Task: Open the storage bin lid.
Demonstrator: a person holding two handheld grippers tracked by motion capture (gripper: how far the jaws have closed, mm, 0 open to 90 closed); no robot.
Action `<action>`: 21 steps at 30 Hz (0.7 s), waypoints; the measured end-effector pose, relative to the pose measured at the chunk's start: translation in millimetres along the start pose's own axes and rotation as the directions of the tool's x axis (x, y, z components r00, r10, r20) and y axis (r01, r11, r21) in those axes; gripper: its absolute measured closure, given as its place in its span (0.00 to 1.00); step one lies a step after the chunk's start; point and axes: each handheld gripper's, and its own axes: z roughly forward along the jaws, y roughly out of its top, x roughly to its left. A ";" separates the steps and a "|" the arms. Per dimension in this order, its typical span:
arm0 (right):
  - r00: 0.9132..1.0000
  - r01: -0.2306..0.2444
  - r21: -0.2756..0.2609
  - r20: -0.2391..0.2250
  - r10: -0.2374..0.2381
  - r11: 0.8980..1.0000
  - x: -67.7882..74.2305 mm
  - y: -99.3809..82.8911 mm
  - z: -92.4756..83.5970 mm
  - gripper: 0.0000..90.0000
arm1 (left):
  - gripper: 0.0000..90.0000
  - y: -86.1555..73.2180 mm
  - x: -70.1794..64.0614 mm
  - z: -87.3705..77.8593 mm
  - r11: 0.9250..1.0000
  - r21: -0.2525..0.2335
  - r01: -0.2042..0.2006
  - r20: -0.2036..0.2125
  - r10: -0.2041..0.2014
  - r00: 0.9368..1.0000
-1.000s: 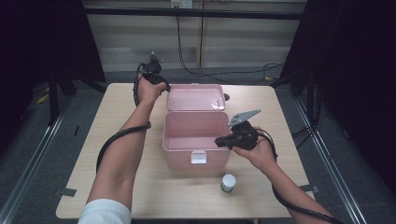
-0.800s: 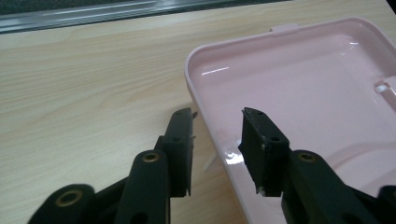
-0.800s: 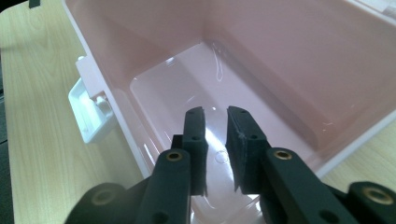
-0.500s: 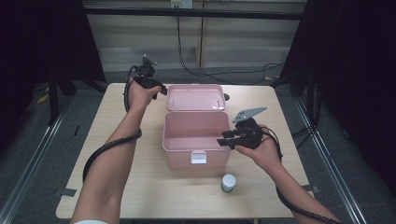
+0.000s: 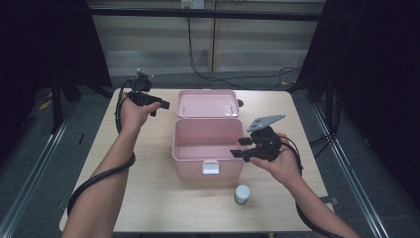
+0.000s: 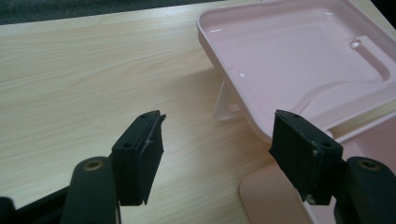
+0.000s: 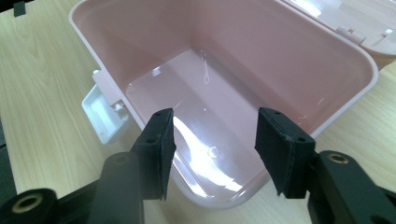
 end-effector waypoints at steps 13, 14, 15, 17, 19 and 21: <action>1.000 -0.018 -0.006 0.022 0.018 1.000 -3.3 -7.3 -20.8 0.43 | 0.34 -39.0 10.2 -7.2 1.000 -0.009 -0.022 0.020 0.022 1.000; 0.999 -0.018 -0.007 0.027 0.018 1.000 -4.1 -8.4 -22.4 0.43 | 0.34 -42.0 11.3 -7.4 1.000 -0.010 -0.028 0.026 0.028 0.999; 0.999 -0.023 -0.007 0.025 0.023 1.000 -4.8 -9.8 -23.5 0.42 | 0.34 -46.0 12.7 -7.5 1.000 -0.013 -0.027 0.031 0.027 0.999; 0.999 -0.020 0.005 0.036 0.020 1.000 -5.8 -12.0 -26.2 0.41 | 0.33 -52.6 14.9 -8.0 1.000 -0.011 -0.024 0.032 0.024 0.999; 0.999 -0.027 0.002 0.034 0.026 1.000 -6.7 -14.7 -28.8 0.41 | 0.33 -58.4 17.2 -8.6 1.000 -0.015 -0.027 0.033 0.027 0.999; 0.999 -0.032 0.004 0.035 0.032 0.999 -8.6 -18.0 -30.9 0.41 | 0.32 -65.7 19.5 -9.0 1.000 -0.013 -0.024 0.032 0.024 0.999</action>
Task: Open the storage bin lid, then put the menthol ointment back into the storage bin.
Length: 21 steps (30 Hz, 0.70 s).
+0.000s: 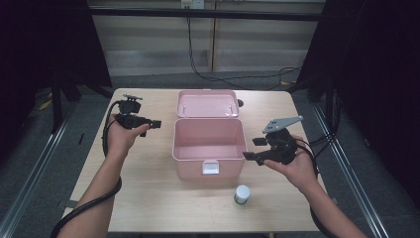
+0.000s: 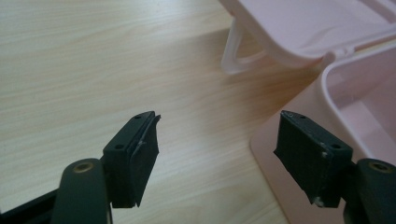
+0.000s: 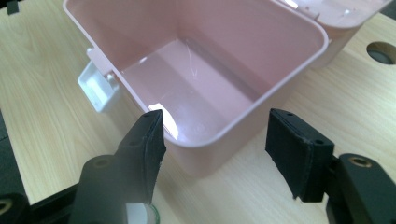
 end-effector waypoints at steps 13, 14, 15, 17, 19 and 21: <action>1.000 -0.009 0.007 0.011 0.009 1.000 -4.5 -14.4 -8.6 0.39 | 0.31 -34.4 6.3 2.4 1.000 -0.016 -0.014 0.005 0.014 1.000; 1.000 -0.013 0.004 0.009 0.013 1.000 -4.7 -15.4 -9.4 0.39 | 0.32 -37.3 6.5 2.9 1.000 -0.022 -0.009 0.006 0.010 1.000; 1.000 -0.015 0.000 0.008 0.015 1.000 -4.8 -16.6 -10.6 0.39 | 0.32 -40.2 6.8 3.4 1.000 -0.021 -0.016 0.008 0.016 1.000; 1.000 -0.018 -0.004 0.008 0.018 1.000 -6.0 -19.4 -12.5 0.38 | 0.31 -47.1 6.9 5.0 1.000 -0.027 -0.016 0.009 0.016 1.000; 1.000 -0.026 0.007 0.010 0.026 1.000 -6.7 -21.6 -13.9 0.38 | 0.31 -54.2 7.9 6.9 0.999 -0.027 -0.020 0.013 0.020 1.000; 1.000 -0.022 0.010 0.011 0.022 1.000 -7.7 -24.5 -14.4 0.38 | 0.31 -61.4 9.3 8.8 0.999 -0.028 -0.023 0.013 0.023 1.000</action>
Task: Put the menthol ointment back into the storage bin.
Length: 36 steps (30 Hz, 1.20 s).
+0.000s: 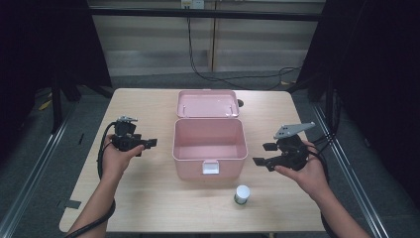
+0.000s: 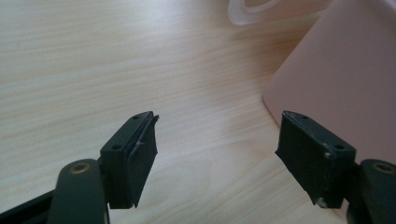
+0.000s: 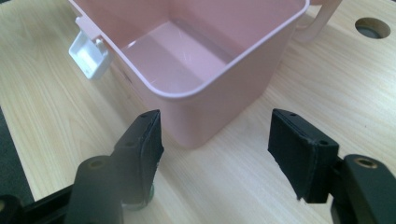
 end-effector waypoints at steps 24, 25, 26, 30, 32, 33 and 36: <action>1.000 0.010 0.048 -0.014 -0.009 0.999 6.3 -23.2 8.7 0.37 | 0.26 -62.6 2.5 18.8 0.998 0.001 -0.064 -0.026 0.064 0.998; 1.000 0.010 0.056 -0.014 -0.009 0.998 7.9 -23.7 9.1 0.37 | 0.26 -64.8 3.6 19.1 0.997 0.005 -0.074 -0.036 0.074 0.997; 1.000 0.018 0.052 -0.022 -0.016 0.998 8.6 -24.2 10.0 0.36 | 0.25 -66.2 3.6 19.8 0.997 0.009 -0.073 -0.035 0.074 0.997; 0.999 0.022 0.059 -0.025 -0.021 0.998 11.7 -25.0 10.7 0.36 | 0.21 -70.3 1.3 22.8 0.995 -0.006 -0.104 -0.047 0.103 0.994; 0.999 0.027 0.069 -0.031 -0.025 0.997 12.6 -26.5 11.6 0.36 | 0.19 -72.2 0.7 23.7 0.991 -0.012 -0.133 -0.049 0.133 0.990; 0.999 0.030 0.068 -0.034 -0.028 0.997 12.8 -27.2 12.4 0.36 | 0.18 -73.4 0.0 24.4 0.989 -0.020 -0.143 -0.057 0.142 0.988; 0.999 0.038 0.090 -0.031 -0.036 0.995 14.5 -29.9 13.8 0.36 | 0.17 -75.0 -1.8 25.0 0.986 -0.020 -0.163 -0.067 0.161 0.985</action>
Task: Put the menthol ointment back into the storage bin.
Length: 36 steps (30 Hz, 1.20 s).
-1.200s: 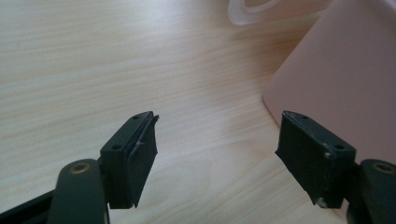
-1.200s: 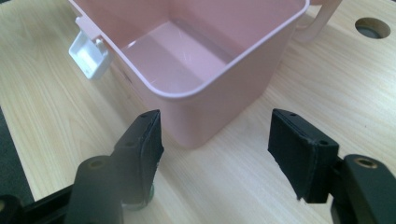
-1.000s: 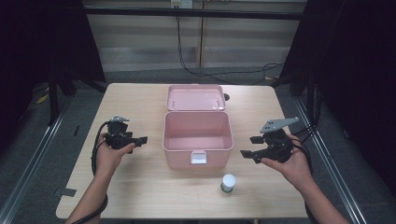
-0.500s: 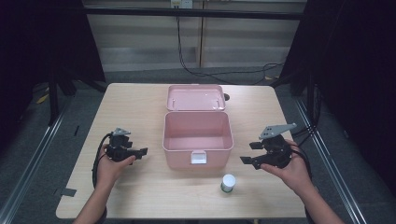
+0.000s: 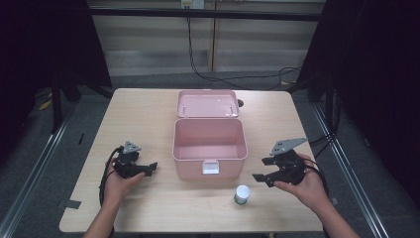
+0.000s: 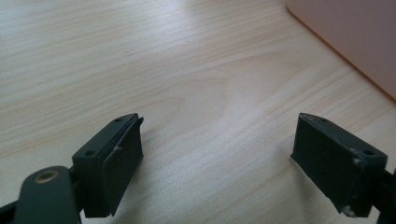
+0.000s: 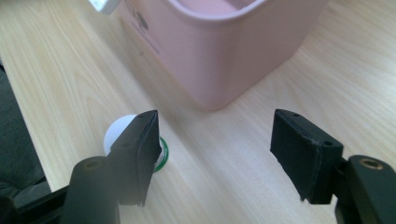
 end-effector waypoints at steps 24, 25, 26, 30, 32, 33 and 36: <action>0.997 0.063 0.120 -0.059 -0.057 0.991 13.5 4.9 14.6 0.35 | 0.14 -2.9 -2.7 1.4 1.000 -0.015 -0.024 -0.008 0.024 1.000; 0.997 0.062 0.133 -0.061 -0.055 0.989 14.3 5.4 15.2 0.35 | 0.14 -2.9 -2.7 1.5 1.000 -0.017 -0.025 -0.008 0.025 1.000; 0.996 0.064 0.139 -0.066 -0.056 0.988 15.0 5.9 16.2 0.35 | 0.14 -2.9 -2.7 1.5 1.000 -0.016 -0.025 -0.008 0.025 1.000; 0.995 0.073 0.148 -0.074 -0.063 0.986 17.5 8.3 18.3 0.35 | 0.14 -2.9 -2.6 1.5 1.000 -0.017 -0.026 -0.008 0.025 1.000; 0.995 0.074 0.156 -0.083 -0.062 0.985 19.0 9.2 19.4 0.35 | 0.14 -2.9 -2.6 1.5 1.000 -0.016 -0.025 -0.008 0.025 1.000; 0.995 0.074 0.160 -0.085 -0.061 0.984 20.1 9.4 20.0 0.35 | 0.14 -2.9 -2.7 1.4 1.000 -0.015 -0.024 -0.008 0.024 1.000; 0.994 0.081 0.174 -0.085 -0.067 0.981 22.3 10.2 21.5 0.35 | 0.14 -2.9 -2.7 1.4 1.000 -0.015 -0.024 -0.008 0.024 1.000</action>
